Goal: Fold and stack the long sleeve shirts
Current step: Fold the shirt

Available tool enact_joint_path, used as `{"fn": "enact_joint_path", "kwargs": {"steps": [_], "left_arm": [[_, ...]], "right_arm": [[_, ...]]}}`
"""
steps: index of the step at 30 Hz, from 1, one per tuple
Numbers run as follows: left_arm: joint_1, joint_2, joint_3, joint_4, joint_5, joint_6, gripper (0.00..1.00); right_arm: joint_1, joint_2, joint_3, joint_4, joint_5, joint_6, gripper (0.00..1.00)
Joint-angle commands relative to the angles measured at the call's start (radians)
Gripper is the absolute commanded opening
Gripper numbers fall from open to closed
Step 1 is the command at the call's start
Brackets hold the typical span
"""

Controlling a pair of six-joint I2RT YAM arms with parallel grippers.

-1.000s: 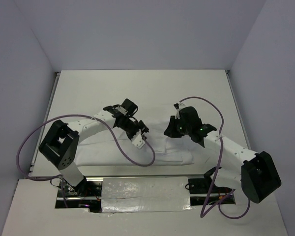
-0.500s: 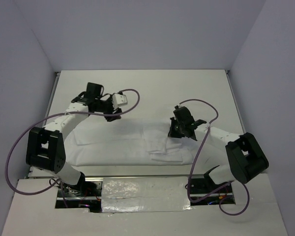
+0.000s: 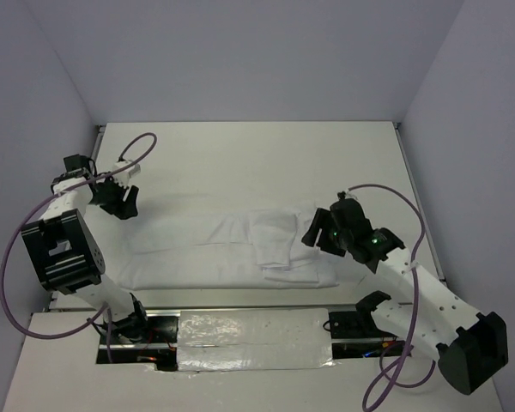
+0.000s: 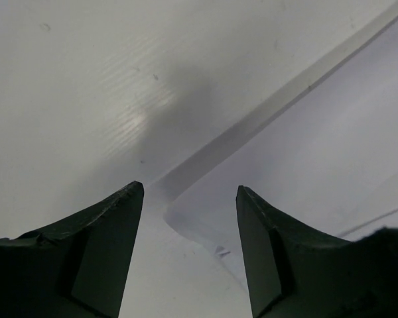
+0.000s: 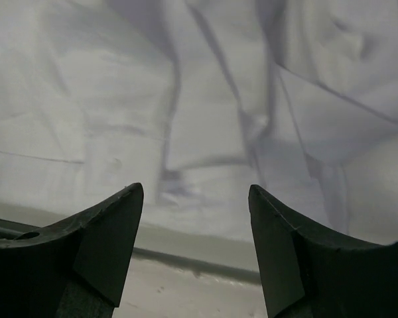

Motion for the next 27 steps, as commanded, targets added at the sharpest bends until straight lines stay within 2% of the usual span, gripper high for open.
{"fn": "enact_joint_path", "kwargs": {"steps": [1,9,12,15,16,17,18,21,22,24,27], "left_arm": [[0.018,0.011,0.010,-0.083,0.032,0.052,0.71],[0.045,0.015,-0.054,-0.034,0.078,0.051,0.69],[0.050,0.002,-0.076,-0.006,0.085,0.034,0.69],[0.061,-0.005,-0.070,0.021,0.101,-0.004,0.69],[0.074,-0.004,-0.062,0.026,0.106,-0.014,0.69],[0.082,-0.001,-0.053,0.028,0.121,-0.030,0.69],[0.100,0.007,-0.032,0.025,0.130,-0.037,0.69],[0.136,0.018,0.013,0.015,0.163,-0.066,0.69],[0.142,0.021,0.021,0.015,0.169,-0.072,0.68],[0.153,0.019,0.033,0.020,0.172,-0.072,0.68],[0.151,0.016,0.029,0.034,0.172,-0.057,0.68]], "right_arm": [[-0.027,-0.036,-0.086,-0.210,0.004,0.129,0.72],[-0.154,-0.125,-0.258,-0.149,-0.073,0.235,0.75],[-0.172,-0.082,-0.300,-0.092,-0.087,0.233,0.69],[-0.179,0.007,-0.289,-0.046,-0.097,0.194,0.55],[-0.180,0.033,-0.281,-0.038,-0.096,0.181,0.43],[-0.188,0.072,-0.266,-0.034,-0.088,0.171,0.37],[-0.189,0.090,-0.257,-0.030,-0.085,0.148,0.23],[-0.247,0.137,-0.222,0.003,-0.081,0.111,0.04],[-0.269,0.152,-0.197,0.020,-0.082,0.082,0.00],[-0.333,0.227,-0.157,0.077,-0.082,0.040,0.00],[-0.376,0.413,-0.010,0.132,-0.056,-0.052,0.00]]}}
